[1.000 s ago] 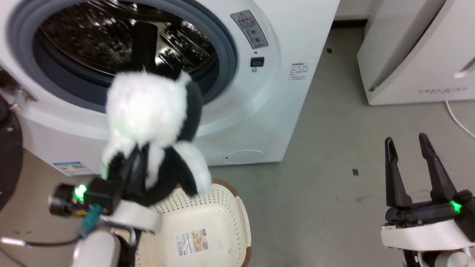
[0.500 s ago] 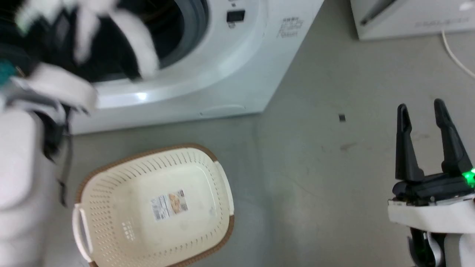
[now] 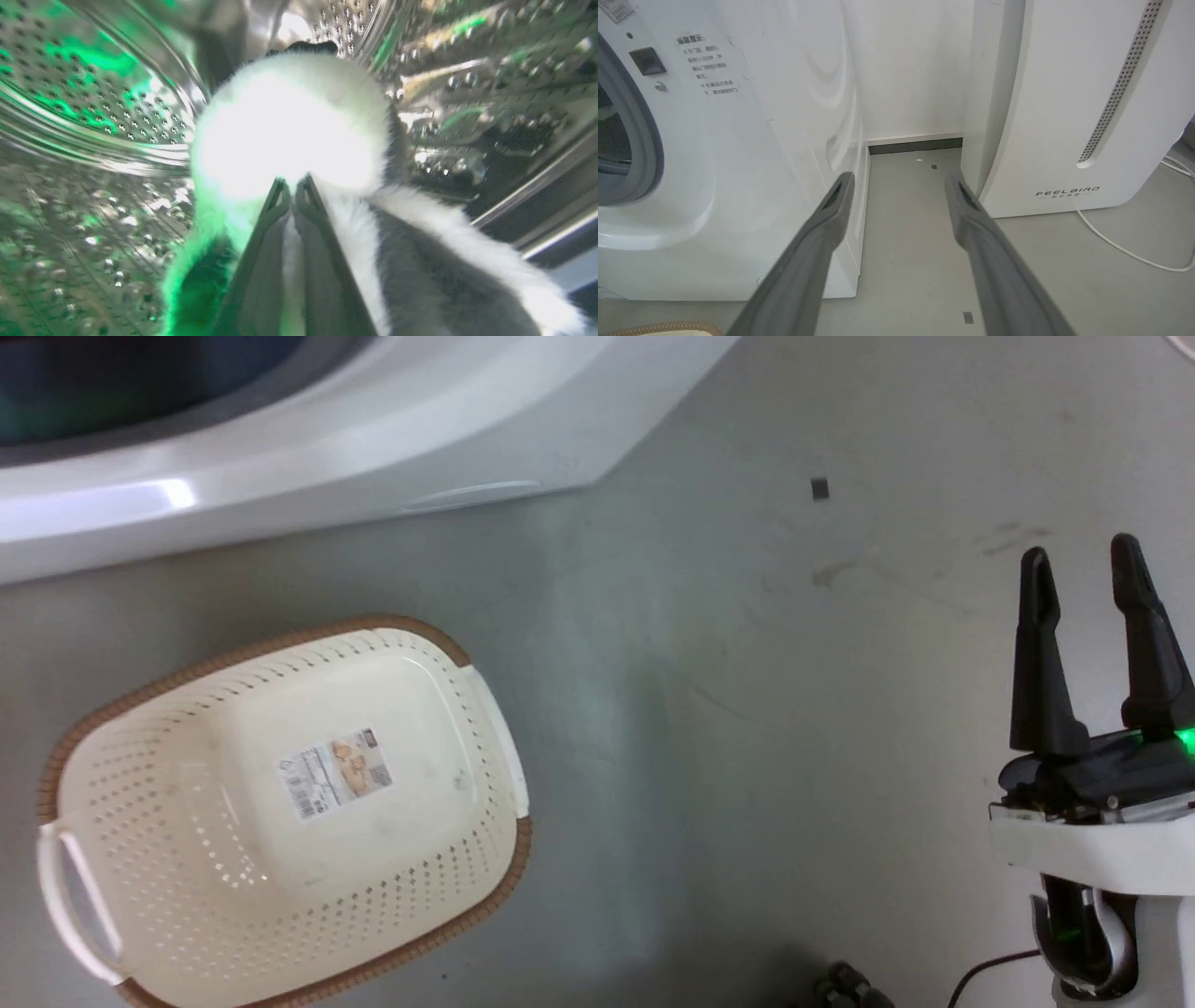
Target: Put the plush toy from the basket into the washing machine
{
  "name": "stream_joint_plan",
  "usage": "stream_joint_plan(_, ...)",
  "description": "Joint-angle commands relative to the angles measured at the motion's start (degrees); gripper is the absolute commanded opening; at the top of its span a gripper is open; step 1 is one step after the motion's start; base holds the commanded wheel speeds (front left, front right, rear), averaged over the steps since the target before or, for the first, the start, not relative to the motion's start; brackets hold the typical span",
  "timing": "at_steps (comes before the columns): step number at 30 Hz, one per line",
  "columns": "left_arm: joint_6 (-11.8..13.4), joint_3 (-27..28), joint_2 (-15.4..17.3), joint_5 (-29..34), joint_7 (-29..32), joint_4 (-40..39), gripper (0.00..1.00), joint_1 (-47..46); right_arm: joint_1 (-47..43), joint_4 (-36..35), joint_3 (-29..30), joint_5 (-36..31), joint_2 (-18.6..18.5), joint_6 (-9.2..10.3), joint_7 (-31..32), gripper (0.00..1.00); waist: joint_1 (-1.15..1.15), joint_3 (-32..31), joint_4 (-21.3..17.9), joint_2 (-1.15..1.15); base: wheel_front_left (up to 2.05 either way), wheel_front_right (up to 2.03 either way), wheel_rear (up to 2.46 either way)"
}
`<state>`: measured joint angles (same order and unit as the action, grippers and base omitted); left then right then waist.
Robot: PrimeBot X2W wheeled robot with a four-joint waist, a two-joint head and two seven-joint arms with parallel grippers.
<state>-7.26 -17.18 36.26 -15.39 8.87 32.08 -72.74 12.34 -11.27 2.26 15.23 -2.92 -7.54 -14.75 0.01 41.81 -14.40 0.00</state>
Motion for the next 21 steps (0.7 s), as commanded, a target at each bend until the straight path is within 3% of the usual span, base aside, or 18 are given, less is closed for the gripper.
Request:
stream_joint_plan(1,-0.2,-0.2,0.3,-0.4,0.0,0.1,0.00,-1.2,0.8,0.0,0.0,0.2,0.0,0.05,-0.2,1.00,-0.01,1.6,-1.1,0.00,0.00,0.00,0.00)
stream_joint_plan(11,-0.2,-9.2,1.9,-8.9,9.6,10.5,0.00,-7.6,2.0,-0.1,-0.3,1.2,0.0,0.05,-0.2,1.00,-0.01,4.6,-1.7,0.00,0.00,0.00,0.00)
stream_joint_plan(19,-0.2,-13.5,2.2,-12.1,4.5,13.2,0.00,-7.6,2.5,0.4,0.2,0.6,0.0,0.05,-0.2,1.00,-0.01,3.5,-0.4,0.00,0.00,0.00,0.00)
stream_joint_plan(20,-0.2,-13.4,2.1,-12.1,2.9,13.9,0.14,-7.5,2.6,0.5,0.3,0.4,0.0,0.05,-0.2,1.00,-0.01,2.9,-0.1,0.00,0.00,0.00,0.00)
stream_joint_plan(21,-0.2,-13.5,1.8,-12.0,1.2,14.5,1.00,-7.2,2.7,0.6,0.3,0.1,0.0,0.05,-0.2,1.00,-0.01,2.3,0.1,0.00,0.00,0.00,0.00)
